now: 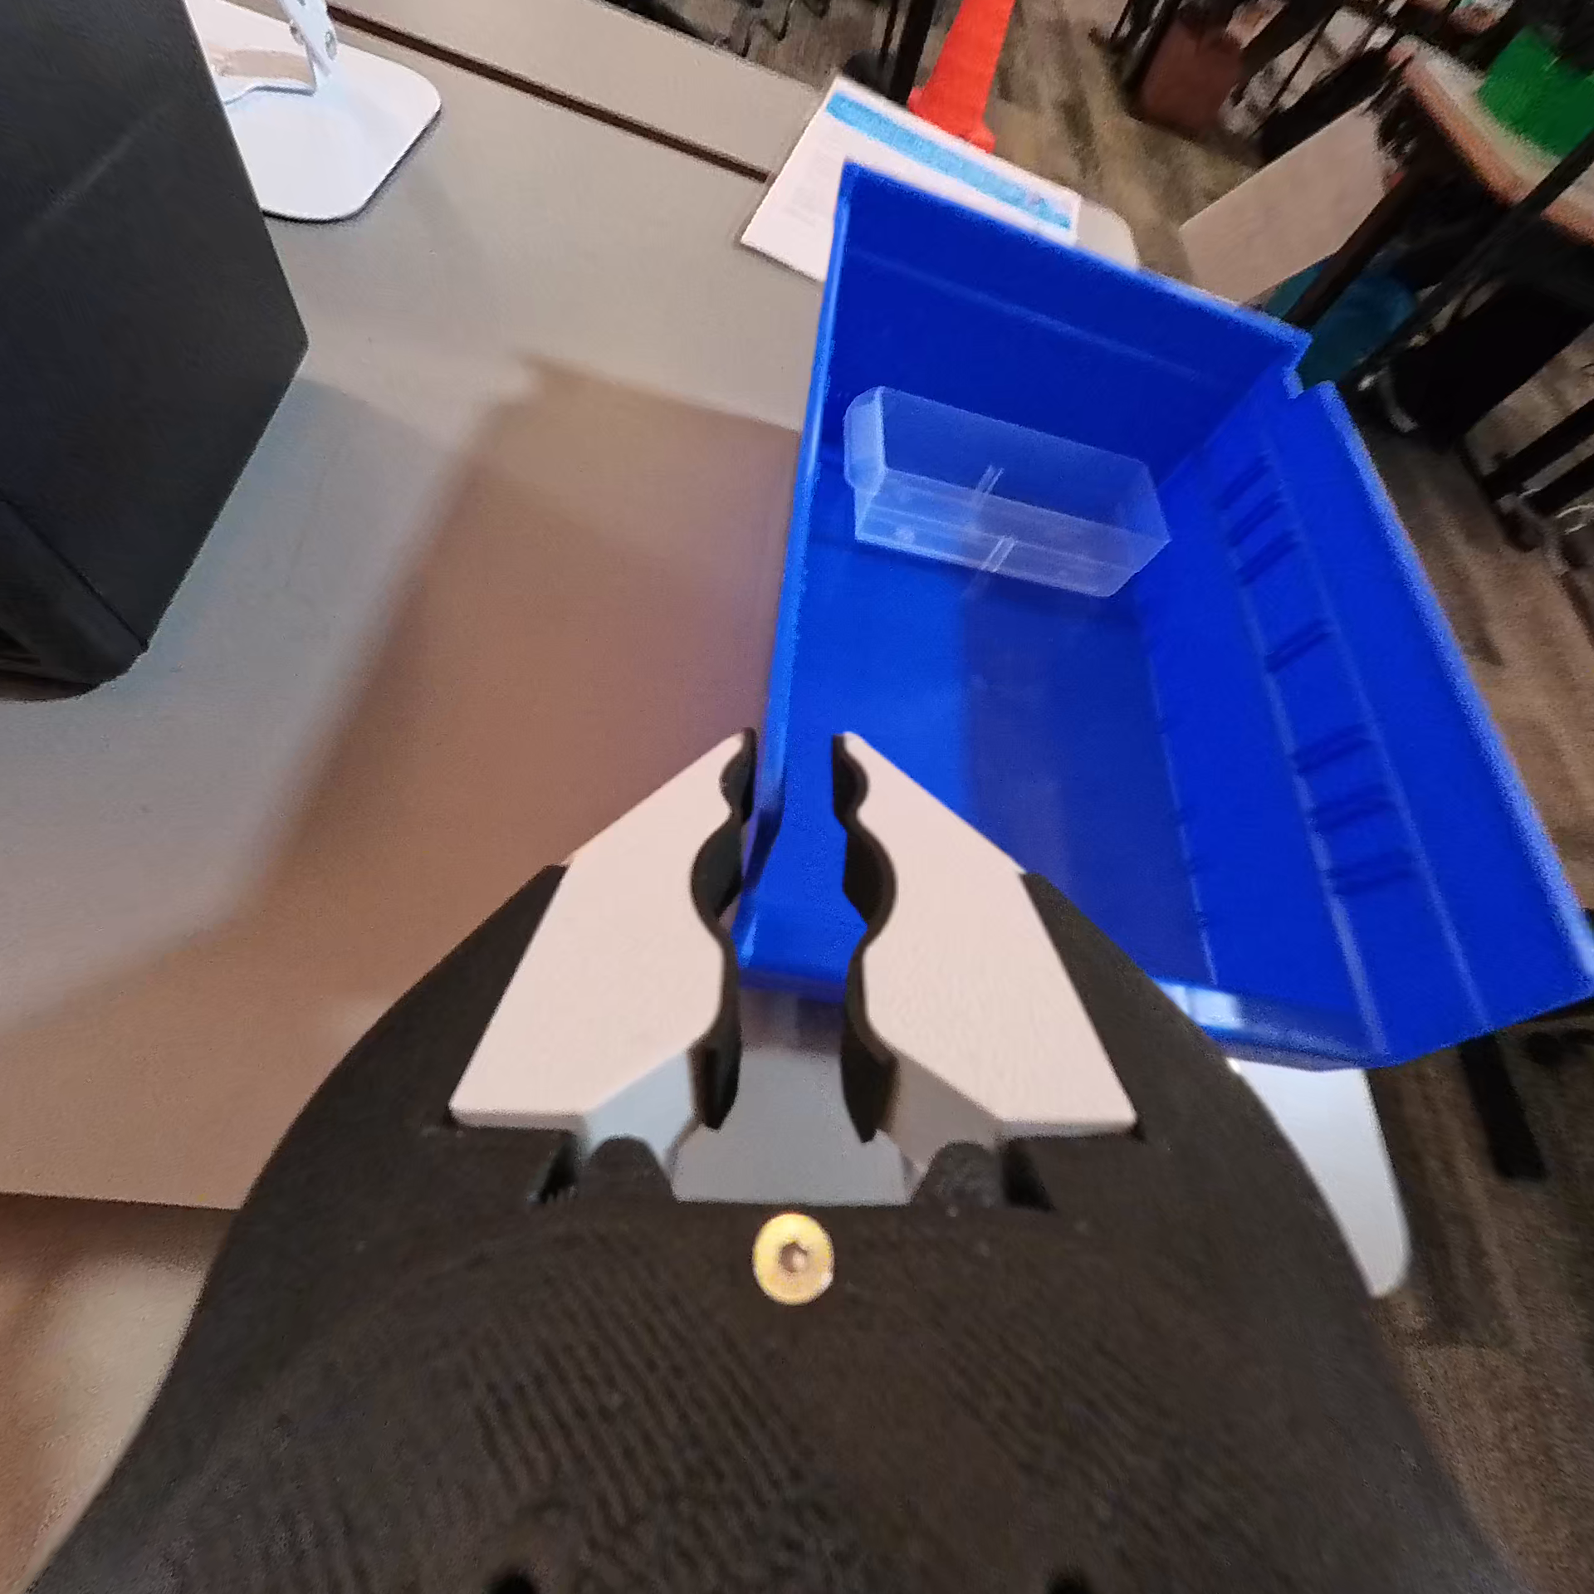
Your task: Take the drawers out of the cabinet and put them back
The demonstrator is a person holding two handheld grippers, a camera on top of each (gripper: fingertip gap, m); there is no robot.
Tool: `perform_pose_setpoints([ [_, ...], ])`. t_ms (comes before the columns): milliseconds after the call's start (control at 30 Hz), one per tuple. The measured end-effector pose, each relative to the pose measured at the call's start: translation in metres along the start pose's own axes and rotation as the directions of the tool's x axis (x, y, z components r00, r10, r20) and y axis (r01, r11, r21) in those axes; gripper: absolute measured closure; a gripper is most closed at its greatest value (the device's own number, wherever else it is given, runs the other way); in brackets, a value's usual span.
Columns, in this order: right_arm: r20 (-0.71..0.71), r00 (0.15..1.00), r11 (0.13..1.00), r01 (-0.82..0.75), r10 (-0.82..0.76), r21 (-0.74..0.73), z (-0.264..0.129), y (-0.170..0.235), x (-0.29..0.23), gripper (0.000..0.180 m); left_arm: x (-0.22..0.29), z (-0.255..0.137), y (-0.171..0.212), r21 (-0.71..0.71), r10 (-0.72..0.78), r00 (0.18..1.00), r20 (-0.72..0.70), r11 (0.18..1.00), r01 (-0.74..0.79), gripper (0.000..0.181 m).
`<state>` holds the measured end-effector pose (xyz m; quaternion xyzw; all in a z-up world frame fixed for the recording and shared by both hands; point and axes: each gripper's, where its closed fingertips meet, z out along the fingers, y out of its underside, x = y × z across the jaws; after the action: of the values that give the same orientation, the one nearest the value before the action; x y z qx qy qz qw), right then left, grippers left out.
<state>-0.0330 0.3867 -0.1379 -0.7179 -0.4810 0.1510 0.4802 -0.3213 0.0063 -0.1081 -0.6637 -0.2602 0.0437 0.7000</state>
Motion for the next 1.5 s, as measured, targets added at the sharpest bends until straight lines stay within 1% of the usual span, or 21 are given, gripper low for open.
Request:
perform_pose_setpoints([
  [33,-0.021,1.000,1.000,0.020,-0.020,0.019,-0.004,-0.005,0.002,0.156,0.000,0.000,0.001,-0.003,-0.002,1.000,-0.001,1.000,0.002,0.133],
  [67,-0.035,0.998,0.998,0.046,-0.045,0.045,-0.010,-0.012,0.002,0.148,0.000,0.001,0.002,-0.007,-0.003,1.000,-0.002,1.000,0.003,0.133],
  [133,-0.061,0.993,0.988,0.106,-0.100,0.113,-0.024,-0.032,-0.003,0.142,-0.001,0.002,0.004,-0.014,-0.007,1.000,0.001,1.000,0.007,0.133],
  [233,-0.085,0.976,0.949,0.217,-0.202,0.230,-0.048,-0.066,-0.029,0.139,0.000,0.004,0.008,-0.031,-0.016,1.000,-0.006,0.999,0.015,0.133],
  [300,-0.092,0.956,0.903,0.294,-0.279,0.312,-0.062,-0.088,-0.058,0.139,0.002,0.004,0.010,-0.039,-0.013,1.000,-0.011,0.999,0.013,0.132],
  [400,-0.082,0.915,0.793,0.386,-0.396,0.472,-0.077,-0.118,-0.121,0.138,0.003,0.005,0.011,-0.046,-0.009,1.000,-0.020,0.999,0.008,0.132],
  [500,-0.100,0.862,0.637,0.442,-0.498,0.631,-0.080,-0.132,-0.191,0.146,0.005,0.006,0.014,-0.063,-0.012,0.999,-0.032,0.998,0.010,0.132],
  [567,-0.138,0.800,0.550,0.515,-0.584,0.657,-0.071,-0.127,-0.234,0.147,0.008,0.006,0.017,-0.077,-0.016,0.999,-0.048,0.997,0.012,0.132],
  [633,-0.215,0.689,0.444,0.641,-0.692,0.626,-0.059,-0.118,-0.271,0.147,0.012,0.007,0.021,-0.099,-0.019,0.997,-0.070,0.995,0.012,0.131],
  [700,-0.330,0.566,0.299,0.746,-0.755,0.595,-0.051,-0.115,-0.298,0.149,0.016,0.009,0.029,-0.142,-0.023,0.995,-0.096,0.990,0.009,0.130],
  [767,-0.392,0.472,0.191,0.797,-0.790,0.573,-0.042,-0.112,-0.320,0.148,0.019,0.011,0.037,-0.185,-0.026,0.993,-0.115,0.983,0.005,0.129],
  [800,-0.398,0.447,0.162,0.802,-0.802,0.574,-0.037,-0.109,-0.329,0.149,0.020,0.012,0.041,-0.203,-0.035,0.992,-0.124,0.979,0.009,0.129],
  [900,-0.398,0.414,0.143,0.818,-0.819,0.558,-0.018,-0.103,-0.340,0.150,0.024,0.014,0.047,-0.241,-0.070,0.986,-0.148,0.970,0.032,0.128],
  [967,-0.431,0.414,0.140,0.832,-0.802,0.537,-0.013,-0.108,-0.338,0.161,0.025,0.014,0.049,-0.254,-0.083,0.985,-0.154,0.966,0.042,0.128],
  [1033,-0.437,0.432,0.157,0.829,-0.789,0.537,-0.013,-0.111,-0.336,0.170,0.025,0.014,0.050,-0.261,-0.086,0.984,-0.157,0.965,0.043,0.128],
  [1133,-0.419,0.446,0.171,0.819,-0.791,0.548,-0.015,-0.110,-0.335,0.171,0.026,0.014,0.052,-0.273,-0.099,0.981,-0.166,0.961,0.051,0.129],
  [1267,-0.434,0.415,0.131,0.826,-0.800,0.548,-0.026,-0.105,-0.337,0.171,0.026,0.014,0.052,-0.276,-0.116,0.980,-0.162,0.959,0.068,0.129],
  [1333,-0.416,0.418,0.134,0.817,-0.807,0.561,-0.033,-0.100,-0.339,0.171,0.025,0.015,0.052,-0.275,-0.120,0.980,-0.159,0.959,0.073,0.129],
  [1367,-0.387,0.427,0.153,0.808,-0.817,0.569,-0.035,-0.096,-0.341,0.163,0.025,0.015,0.052,-0.276,-0.122,0.980,-0.158,0.958,0.075,0.129],
  [1433,-0.297,0.463,0.231,0.785,-0.835,0.575,-0.035,-0.091,-0.341,0.148,0.024,0.015,0.053,-0.278,-0.127,0.979,-0.157,0.957,0.079,0.129],
  [1500,-0.227,0.513,0.304,0.751,-0.828,0.586,-0.037,-0.090,-0.340,0.142,0.025,0.014,0.053,-0.281,-0.128,0.979,-0.158,0.957,0.079,0.129],
])
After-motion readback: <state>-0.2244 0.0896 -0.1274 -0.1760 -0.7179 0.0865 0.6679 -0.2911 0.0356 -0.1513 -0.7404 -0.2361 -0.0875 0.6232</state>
